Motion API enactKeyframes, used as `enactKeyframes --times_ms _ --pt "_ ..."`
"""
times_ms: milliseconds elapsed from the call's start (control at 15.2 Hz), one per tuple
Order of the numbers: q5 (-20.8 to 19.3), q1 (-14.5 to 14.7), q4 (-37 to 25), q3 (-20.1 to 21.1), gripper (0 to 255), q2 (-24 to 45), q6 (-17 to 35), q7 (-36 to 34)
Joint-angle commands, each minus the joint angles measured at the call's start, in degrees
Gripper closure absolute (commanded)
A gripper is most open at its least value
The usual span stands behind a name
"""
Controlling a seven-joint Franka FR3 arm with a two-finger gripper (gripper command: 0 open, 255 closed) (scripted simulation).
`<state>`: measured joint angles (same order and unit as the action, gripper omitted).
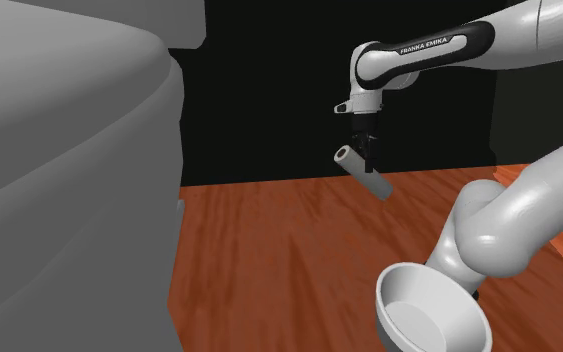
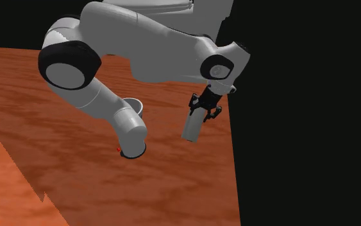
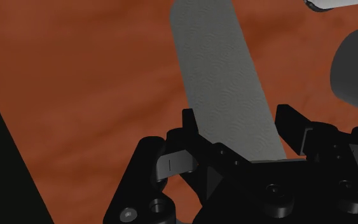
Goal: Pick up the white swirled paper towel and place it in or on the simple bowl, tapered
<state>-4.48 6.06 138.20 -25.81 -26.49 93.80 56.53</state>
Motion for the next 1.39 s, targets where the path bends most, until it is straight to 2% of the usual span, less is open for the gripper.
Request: enactKeyframes --times_ms 0,660,990,1320 --pt "0.07 0.02 -1.30 0.24 255 -0.34 -1.65 -0.17" --pt "0.61 0.27 -7.93 1.39 255 -1.52 -9.39 -1.02" --pt "2.22 0.03 0.29 6.70 255 -11.84 -11.14 -7.20" --pt "5.92 0.30 7.07 12.37 255 -21.57 -13.72 -13.14"
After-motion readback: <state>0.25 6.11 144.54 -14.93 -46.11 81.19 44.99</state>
